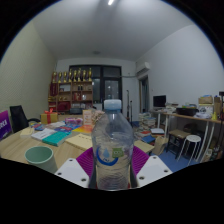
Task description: Pour water
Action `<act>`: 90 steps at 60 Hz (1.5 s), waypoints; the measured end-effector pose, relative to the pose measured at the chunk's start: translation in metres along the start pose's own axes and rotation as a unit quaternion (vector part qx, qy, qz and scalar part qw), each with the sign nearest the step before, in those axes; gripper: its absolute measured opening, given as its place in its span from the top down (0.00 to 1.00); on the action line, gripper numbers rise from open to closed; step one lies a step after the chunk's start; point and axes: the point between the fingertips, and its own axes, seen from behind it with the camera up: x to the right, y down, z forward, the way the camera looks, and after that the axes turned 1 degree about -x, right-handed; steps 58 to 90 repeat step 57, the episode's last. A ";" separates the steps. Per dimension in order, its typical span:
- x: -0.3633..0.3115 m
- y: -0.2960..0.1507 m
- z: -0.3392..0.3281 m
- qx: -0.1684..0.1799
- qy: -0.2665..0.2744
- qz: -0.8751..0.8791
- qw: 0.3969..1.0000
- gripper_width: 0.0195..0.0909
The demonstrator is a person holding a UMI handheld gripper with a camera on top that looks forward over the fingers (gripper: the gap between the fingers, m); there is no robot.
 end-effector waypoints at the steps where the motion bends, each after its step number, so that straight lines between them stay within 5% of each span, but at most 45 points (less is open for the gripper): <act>1: 0.000 0.000 0.000 0.000 0.001 0.000 1.000 0.58; 7: -0.001 0.000 0.009 -0.017 0.000 0.000 1.000 0.41; 16: -0.012 0.020 -0.025 -0.099 -0.016 0.048 0.994 0.08; 28: -0.030 0.014 -0.118 -0.125 -0.007 0.029 0.992 0.10; 57: -0.166 -0.025 -0.382 -0.122 0.013 0.026 0.992 0.10; 90: -0.166 -0.025 -0.382 -0.122 0.013 0.026 0.992 0.10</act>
